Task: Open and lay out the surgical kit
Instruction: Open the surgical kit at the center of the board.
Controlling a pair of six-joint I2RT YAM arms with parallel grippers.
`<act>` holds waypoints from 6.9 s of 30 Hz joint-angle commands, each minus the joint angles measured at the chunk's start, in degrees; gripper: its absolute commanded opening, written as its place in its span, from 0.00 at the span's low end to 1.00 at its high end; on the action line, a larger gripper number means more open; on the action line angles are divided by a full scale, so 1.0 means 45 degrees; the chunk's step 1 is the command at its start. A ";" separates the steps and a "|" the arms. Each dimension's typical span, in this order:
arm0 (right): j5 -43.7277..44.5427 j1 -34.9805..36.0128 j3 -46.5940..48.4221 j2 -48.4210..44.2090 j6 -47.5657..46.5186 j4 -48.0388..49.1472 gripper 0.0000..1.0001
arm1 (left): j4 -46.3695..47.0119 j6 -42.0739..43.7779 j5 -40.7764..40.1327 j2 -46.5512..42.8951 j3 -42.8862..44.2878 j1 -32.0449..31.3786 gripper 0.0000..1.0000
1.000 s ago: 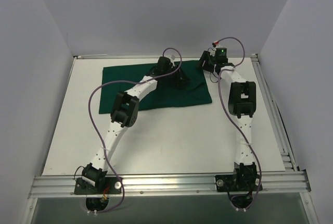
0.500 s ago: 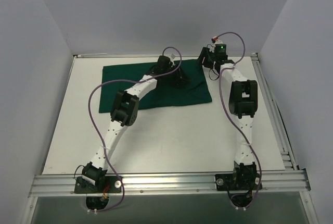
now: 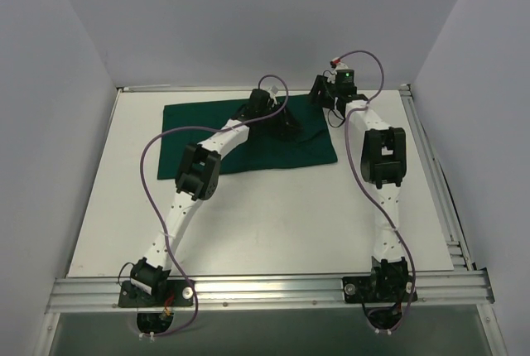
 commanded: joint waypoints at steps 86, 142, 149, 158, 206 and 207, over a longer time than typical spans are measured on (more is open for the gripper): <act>-0.3518 0.0078 -0.2367 -0.2098 0.1138 0.0298 0.00 | -0.0899 -0.0574 -0.0236 -0.1139 -0.0829 0.0403 0.43; -0.2073 0.0957 -0.6412 -0.5342 0.0824 -0.2397 0.43 | -0.1760 -0.0945 0.1306 -0.1335 0.0617 0.0735 0.46; -0.2092 0.0742 -0.6062 -0.6122 0.1643 -0.3138 0.54 | -0.2366 -0.0535 0.1404 -0.1374 0.0285 0.0774 0.46; -0.1663 -0.0507 -0.6742 -0.7177 0.4651 -0.4076 0.59 | -0.2484 -0.0378 0.1384 -0.1608 0.0030 0.0891 0.45; -0.1819 -0.0645 -0.7311 -0.5342 0.5532 -0.2339 0.68 | -0.2542 -0.0417 0.1541 -0.1335 0.0460 0.0969 0.44; -0.1780 -0.0645 -0.7331 -0.5343 0.5513 -0.2222 0.68 | -0.2542 -0.0417 0.1541 -0.1335 0.0422 0.0969 0.44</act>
